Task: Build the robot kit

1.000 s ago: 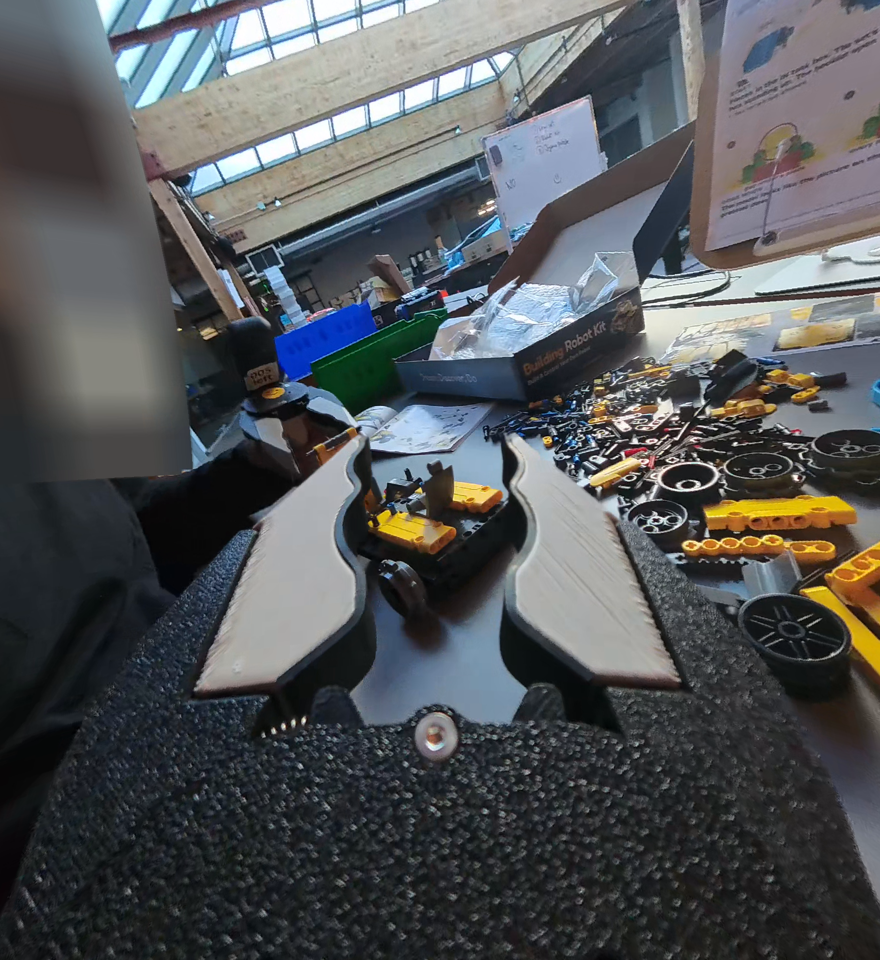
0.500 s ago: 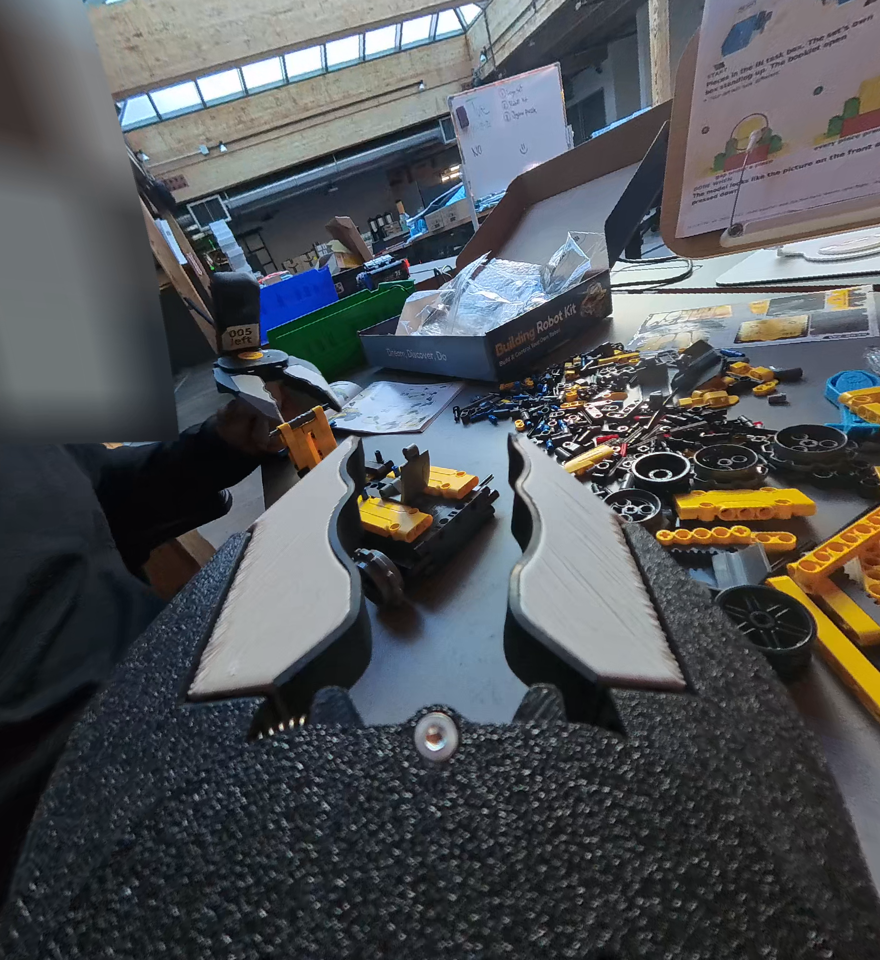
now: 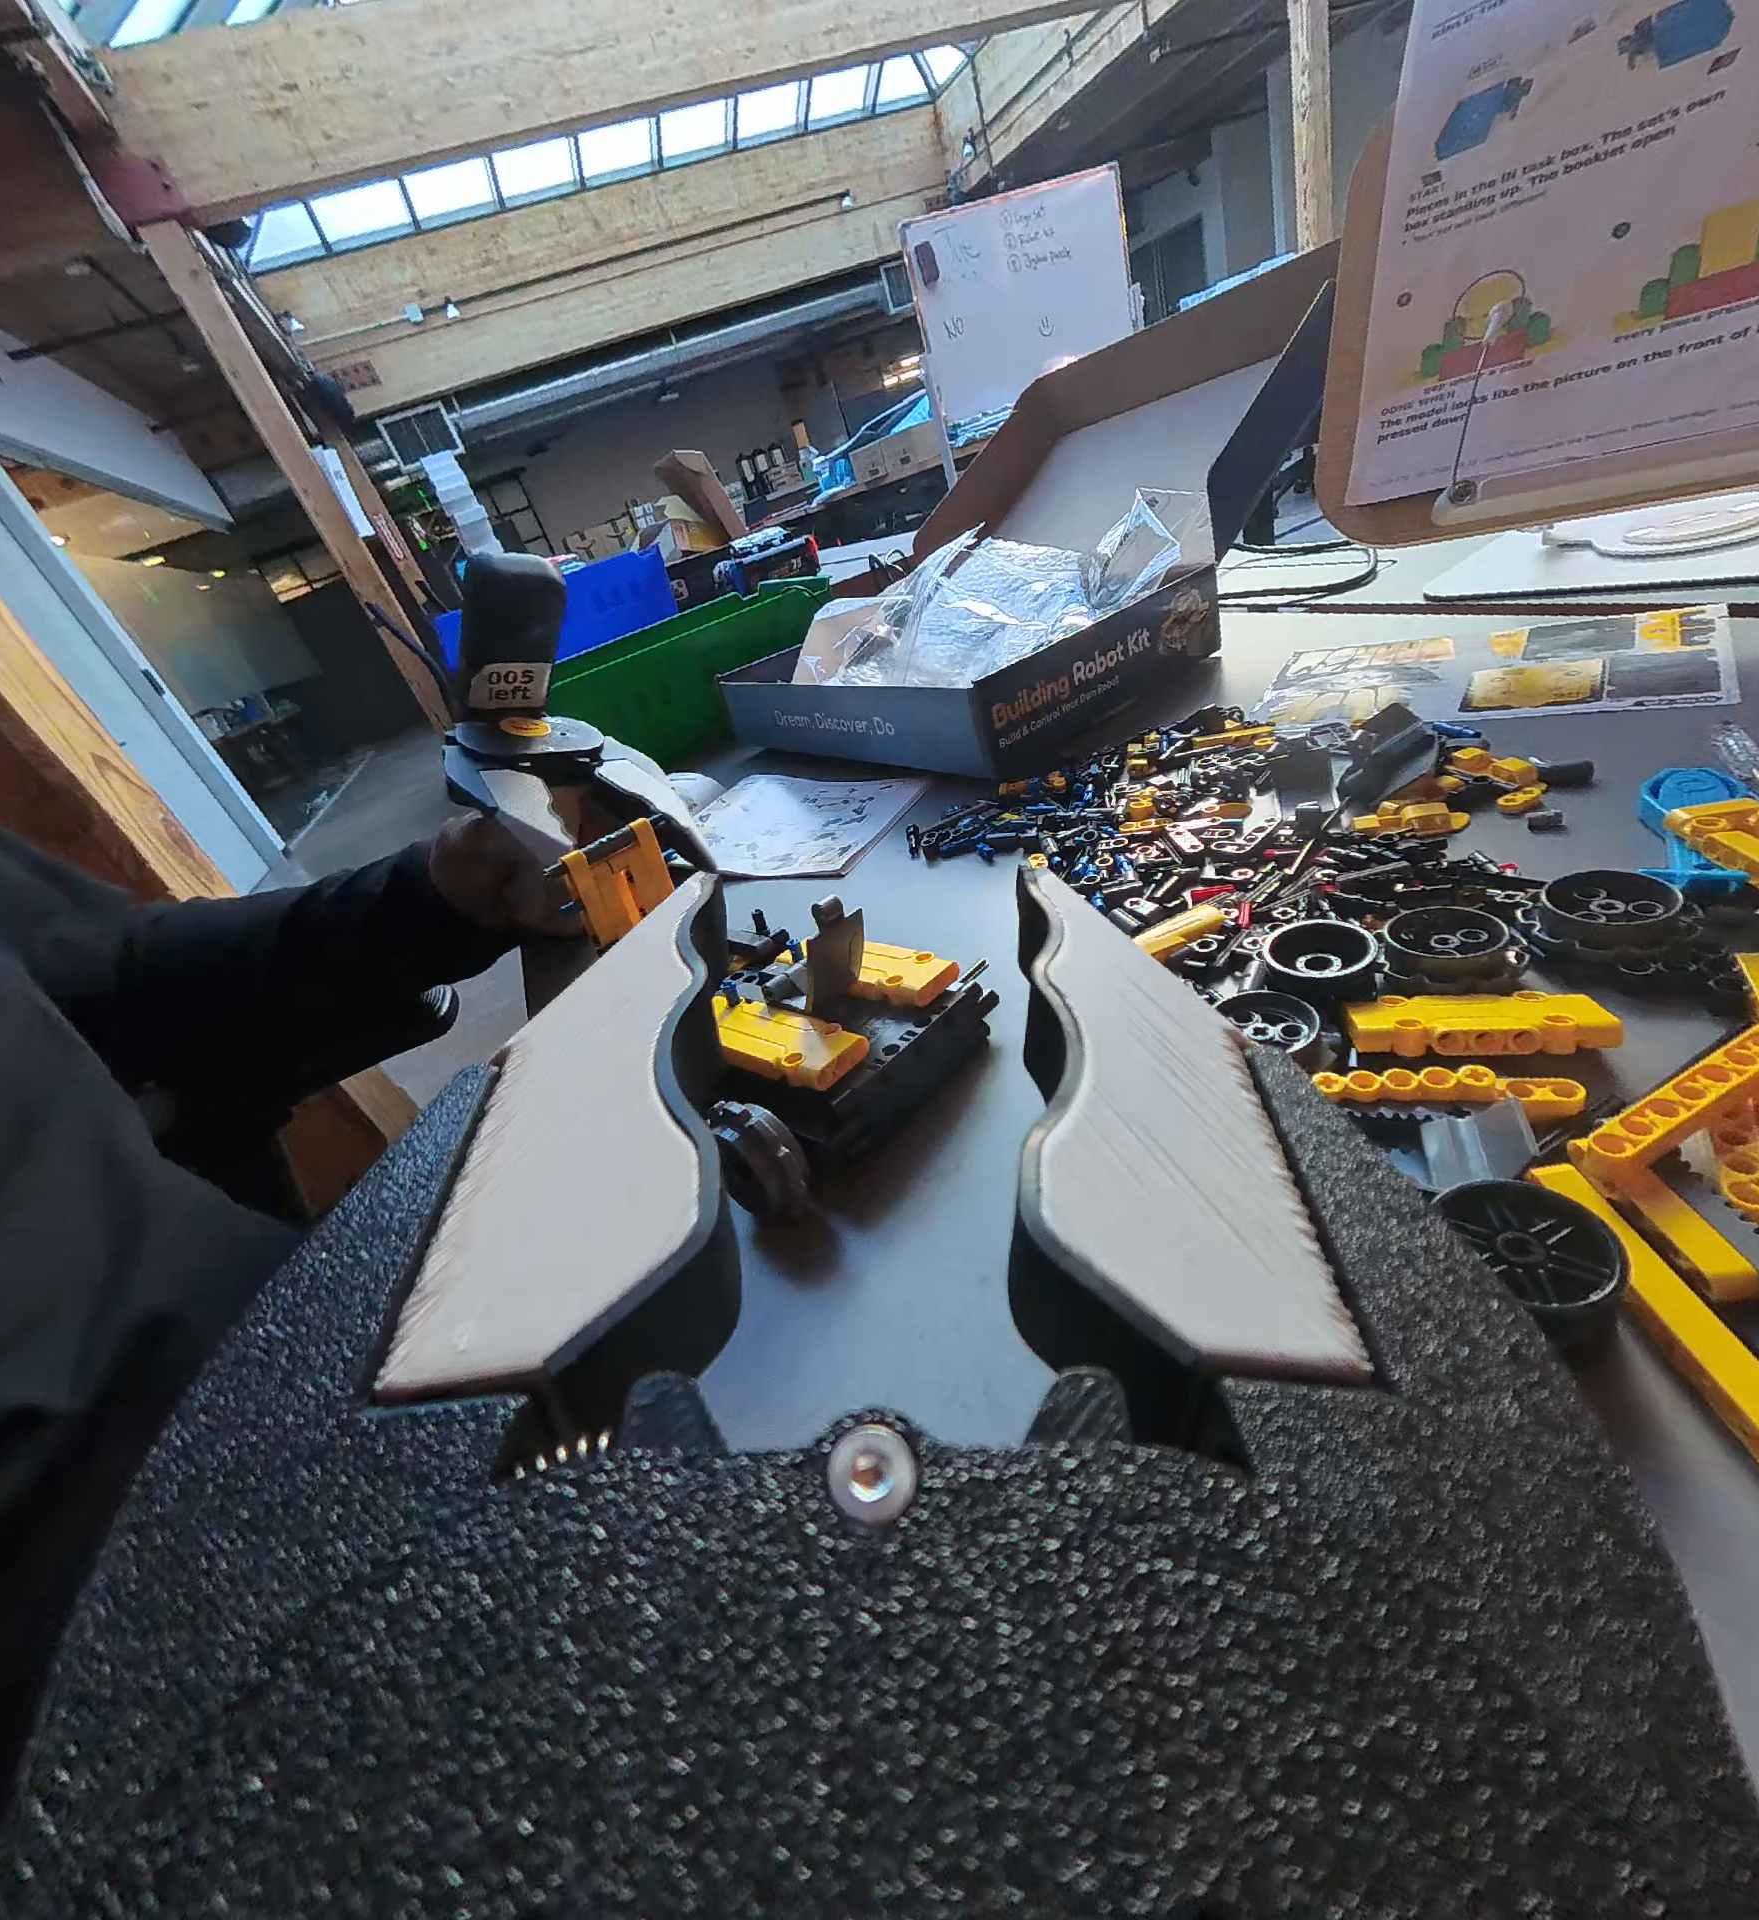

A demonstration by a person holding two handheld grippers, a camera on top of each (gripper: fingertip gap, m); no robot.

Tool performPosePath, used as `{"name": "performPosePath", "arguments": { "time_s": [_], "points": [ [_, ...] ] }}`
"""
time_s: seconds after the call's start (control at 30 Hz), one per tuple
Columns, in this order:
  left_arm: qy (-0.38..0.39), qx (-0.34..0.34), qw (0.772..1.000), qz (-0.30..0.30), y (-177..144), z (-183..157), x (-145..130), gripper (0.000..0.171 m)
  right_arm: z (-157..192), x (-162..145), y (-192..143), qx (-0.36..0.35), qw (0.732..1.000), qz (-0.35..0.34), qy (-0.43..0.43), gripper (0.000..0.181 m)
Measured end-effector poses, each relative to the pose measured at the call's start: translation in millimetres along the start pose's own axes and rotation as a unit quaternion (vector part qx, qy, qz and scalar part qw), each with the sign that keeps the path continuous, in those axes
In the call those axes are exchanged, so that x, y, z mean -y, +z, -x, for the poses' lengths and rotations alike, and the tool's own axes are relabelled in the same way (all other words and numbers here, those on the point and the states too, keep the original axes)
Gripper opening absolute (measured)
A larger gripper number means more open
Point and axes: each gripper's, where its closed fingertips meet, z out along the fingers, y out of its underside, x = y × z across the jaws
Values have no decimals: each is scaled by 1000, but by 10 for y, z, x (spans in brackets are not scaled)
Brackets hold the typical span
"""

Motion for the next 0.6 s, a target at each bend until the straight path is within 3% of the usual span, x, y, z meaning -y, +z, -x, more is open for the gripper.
{"name": "performPosePath", "arguments": {
  "time_s": [0.23, 0.6],
  "points": [
    [-22, 3, 999, -33, -70, -6, 57, 54, -4, 22, -20, 2, 1000, -9, 5, 56],
    [-6, -68, 997, 40, 42, -296, -161, 55, 21, -53, 41, 6, 1000, 17, 0, 56]
  ]
}}
